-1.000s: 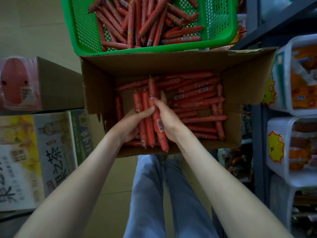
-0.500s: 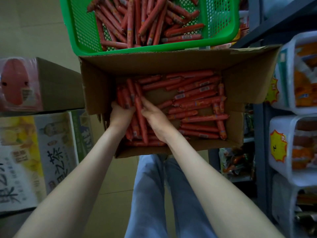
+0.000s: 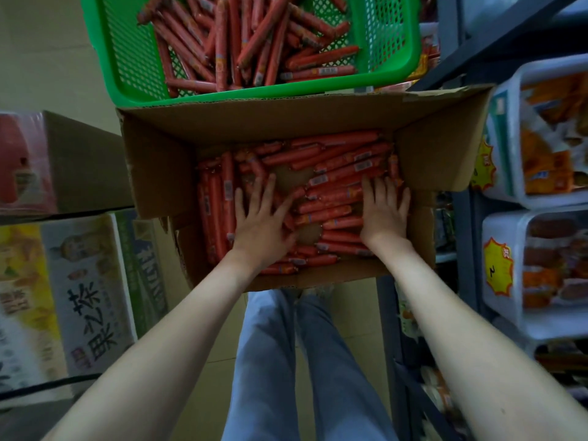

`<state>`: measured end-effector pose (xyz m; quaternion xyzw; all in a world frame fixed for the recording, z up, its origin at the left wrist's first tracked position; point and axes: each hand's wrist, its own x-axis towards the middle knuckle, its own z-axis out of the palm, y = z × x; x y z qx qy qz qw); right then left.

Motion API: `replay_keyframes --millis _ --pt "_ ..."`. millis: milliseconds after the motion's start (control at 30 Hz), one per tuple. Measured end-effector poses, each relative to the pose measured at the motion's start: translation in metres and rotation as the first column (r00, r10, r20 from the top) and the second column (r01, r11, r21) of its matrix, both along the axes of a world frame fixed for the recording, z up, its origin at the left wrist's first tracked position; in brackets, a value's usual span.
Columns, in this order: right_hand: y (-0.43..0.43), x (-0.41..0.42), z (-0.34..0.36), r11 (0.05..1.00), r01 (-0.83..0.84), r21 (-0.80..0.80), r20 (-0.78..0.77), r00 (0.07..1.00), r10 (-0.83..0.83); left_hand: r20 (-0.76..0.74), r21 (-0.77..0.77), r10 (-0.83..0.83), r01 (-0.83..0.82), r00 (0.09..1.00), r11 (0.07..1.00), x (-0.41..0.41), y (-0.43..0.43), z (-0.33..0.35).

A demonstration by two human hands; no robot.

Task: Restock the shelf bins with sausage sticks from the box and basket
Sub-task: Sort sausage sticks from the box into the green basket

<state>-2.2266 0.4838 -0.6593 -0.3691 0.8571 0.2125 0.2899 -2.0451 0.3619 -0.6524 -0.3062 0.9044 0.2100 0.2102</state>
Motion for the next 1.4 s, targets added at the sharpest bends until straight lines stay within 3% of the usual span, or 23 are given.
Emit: replay_keyframes --millis 67,167,300,400,533,600,700,867,1067,1267,1400 --pt "0.002 -0.004 -0.001 0.997 -0.056 -0.044 -0.063 0.997 0.053 0.088 -0.022 -0.034 0.036 0.996 0.999 0.002 0.0 -0.004" --pt "0.008 -0.007 -0.004 0.994 -0.001 -0.105 -0.037 0.999 -0.003 0.117 -0.047 0.028 -0.022 0.993 0.999 0.002 -0.005 -0.004" --pt "0.016 -0.007 -0.008 0.991 -0.066 -0.113 -0.022 0.998 0.064 0.226 -0.092 -0.114 0.137 0.967 0.986 0.005 -0.011 -0.002" --pt "0.018 -0.006 -0.005 0.995 0.001 -0.104 0.061 0.998 0.005 0.278 -0.093 -0.124 0.155 0.952 0.983 0.007 -0.006 -0.004" --pt "0.022 -0.003 -0.003 0.994 0.079 -0.081 0.159 0.985 -0.066 0.183 -0.032 0.04 -0.035 0.982 0.999 0.004 0.0 -0.002" --pt "0.022 -0.004 -0.002 0.992 0.098 -0.074 0.169 0.982 -0.084 0.149 -0.05 0.06 -0.053 0.987 0.997 0.001 0.002 -0.002" --pt "0.016 -0.005 -0.004 0.996 0.07 -0.058 0.182 0.982 -0.058 0.136 -0.099 -0.029 0.043 0.99 0.994 -0.006 0.004 -0.003" --pt "0.009 -0.009 0.004 0.997 -0.011 -0.077 0.184 0.983 0.025 0.15 0.074 -0.159 0.149 0.976 0.986 -0.014 0.003 -0.011" --pt "0.027 -0.014 0.031 0.959 -0.044 -0.28 0.013 0.999 0.049 0.199 0.202 -0.291 0.252 0.936 0.946 -0.005 0.002 -0.017" --pt "0.029 -0.002 0.033 0.933 -0.024 -0.36 0.003 1.0 0.027 0.241 0.055 -0.339 0.336 0.909 0.94 0.0 0.004 -0.014" --pt "0.008 -0.006 0.026 0.962 -0.061 -0.268 0.226 0.966 0.124 0.192 -0.001 -0.271 0.276 0.943 0.961 -0.005 0.014 -0.012"
